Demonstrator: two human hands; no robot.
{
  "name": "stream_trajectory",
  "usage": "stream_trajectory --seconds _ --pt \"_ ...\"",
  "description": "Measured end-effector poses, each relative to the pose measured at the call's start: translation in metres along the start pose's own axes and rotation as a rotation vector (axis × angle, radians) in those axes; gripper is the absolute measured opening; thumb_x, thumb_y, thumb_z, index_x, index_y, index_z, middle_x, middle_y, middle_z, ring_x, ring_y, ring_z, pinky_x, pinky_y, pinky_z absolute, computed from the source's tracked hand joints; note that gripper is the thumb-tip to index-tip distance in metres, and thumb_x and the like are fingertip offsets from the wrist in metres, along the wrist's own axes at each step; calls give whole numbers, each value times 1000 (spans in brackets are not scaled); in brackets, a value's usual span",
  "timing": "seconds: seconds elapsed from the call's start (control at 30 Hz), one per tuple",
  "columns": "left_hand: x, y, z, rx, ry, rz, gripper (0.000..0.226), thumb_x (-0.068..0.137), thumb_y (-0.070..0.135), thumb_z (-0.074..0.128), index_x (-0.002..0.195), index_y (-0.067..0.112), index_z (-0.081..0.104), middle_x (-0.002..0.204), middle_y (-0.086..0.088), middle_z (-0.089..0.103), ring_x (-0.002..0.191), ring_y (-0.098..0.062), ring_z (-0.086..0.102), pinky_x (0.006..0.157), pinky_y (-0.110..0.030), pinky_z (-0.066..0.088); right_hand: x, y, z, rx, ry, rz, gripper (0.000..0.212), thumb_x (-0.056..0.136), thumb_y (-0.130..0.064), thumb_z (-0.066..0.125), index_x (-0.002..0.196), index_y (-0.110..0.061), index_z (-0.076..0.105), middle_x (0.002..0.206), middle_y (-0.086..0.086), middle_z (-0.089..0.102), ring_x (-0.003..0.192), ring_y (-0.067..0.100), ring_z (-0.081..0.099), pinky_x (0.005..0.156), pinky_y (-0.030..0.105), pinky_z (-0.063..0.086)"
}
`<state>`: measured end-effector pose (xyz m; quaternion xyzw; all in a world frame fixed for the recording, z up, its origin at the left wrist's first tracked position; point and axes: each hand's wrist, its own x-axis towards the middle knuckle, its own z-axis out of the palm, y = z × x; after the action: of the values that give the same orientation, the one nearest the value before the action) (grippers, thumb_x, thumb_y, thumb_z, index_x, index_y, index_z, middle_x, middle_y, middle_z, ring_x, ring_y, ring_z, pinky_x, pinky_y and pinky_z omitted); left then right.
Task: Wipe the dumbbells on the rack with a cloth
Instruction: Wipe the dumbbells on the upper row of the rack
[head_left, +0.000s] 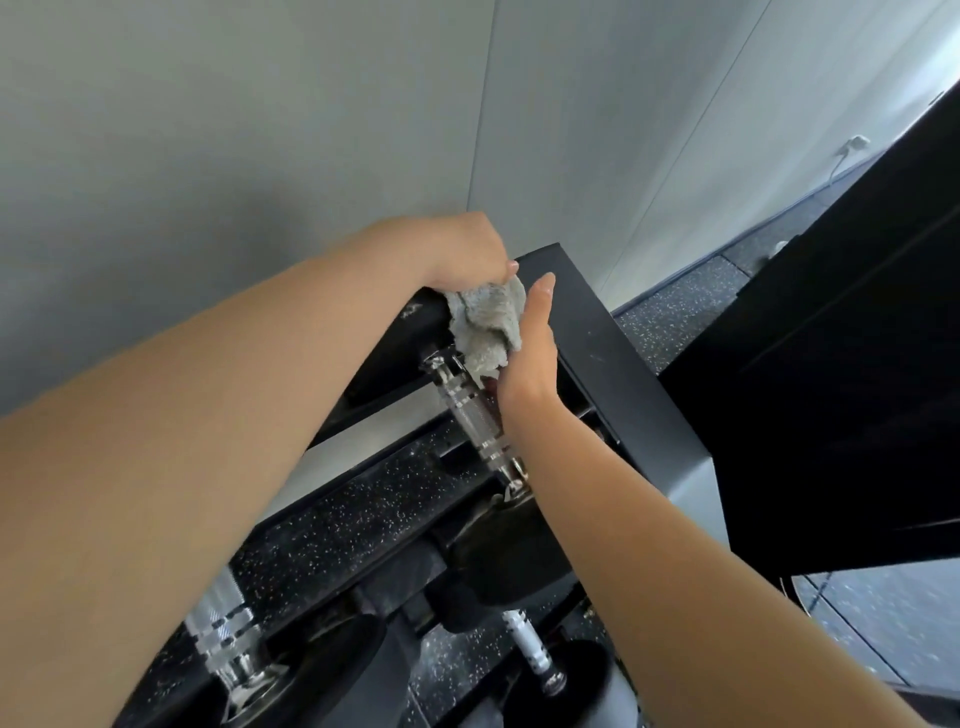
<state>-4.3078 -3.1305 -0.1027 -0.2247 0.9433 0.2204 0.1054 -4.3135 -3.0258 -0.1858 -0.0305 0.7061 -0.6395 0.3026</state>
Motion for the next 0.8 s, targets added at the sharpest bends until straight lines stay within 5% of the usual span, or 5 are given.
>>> stream_trajectory --seconds 0.33,0.5,0.53,0.67,0.8 --pt "-52 -52 29 -401 395 284 29 97 33 50 122 30 65 132 10 58 119 -1 52 98 -17 36 -6 -12 -6 1 65 -75 74 91 -75 22 121 -21 62 123 1 64 114 18 58 106 46 43" --pt "-72 -55 42 -408 564 299 26 99 20 50 119 16 67 47 11 39 88 5 21 90 -38 45 -5 -12 -4 50 32 -77 66 94 -72 21 112 -24 63 122 2 63 116 20 57 107 49 41" --pt "-70 -50 40 -365 572 270 27 98 23 49 118 20 67 48 11 44 49 2 37 86 -39 47 -6 -13 -4 56 18 -74 67 92 -73 21 113 -24 63 124 2 62 118 21 56 107 49 41" --pt "-52 -31 31 -181 519 130 31 94 35 46 116 34 68 132 11 59 123 -15 54 102 -38 42 -9 -17 -2 59 -3 -64 77 87 -75 21 123 -21 61 130 6 60 123 25 55 108 48 42" --pt "-23 -5 21 51 368 -31 26 94 30 48 110 31 69 121 3 65 108 -27 59 92 -38 49 -10 -14 -7 40 -22 -92 65 100 -63 22 146 -23 43 150 1 44 139 18 38 116 40 30"
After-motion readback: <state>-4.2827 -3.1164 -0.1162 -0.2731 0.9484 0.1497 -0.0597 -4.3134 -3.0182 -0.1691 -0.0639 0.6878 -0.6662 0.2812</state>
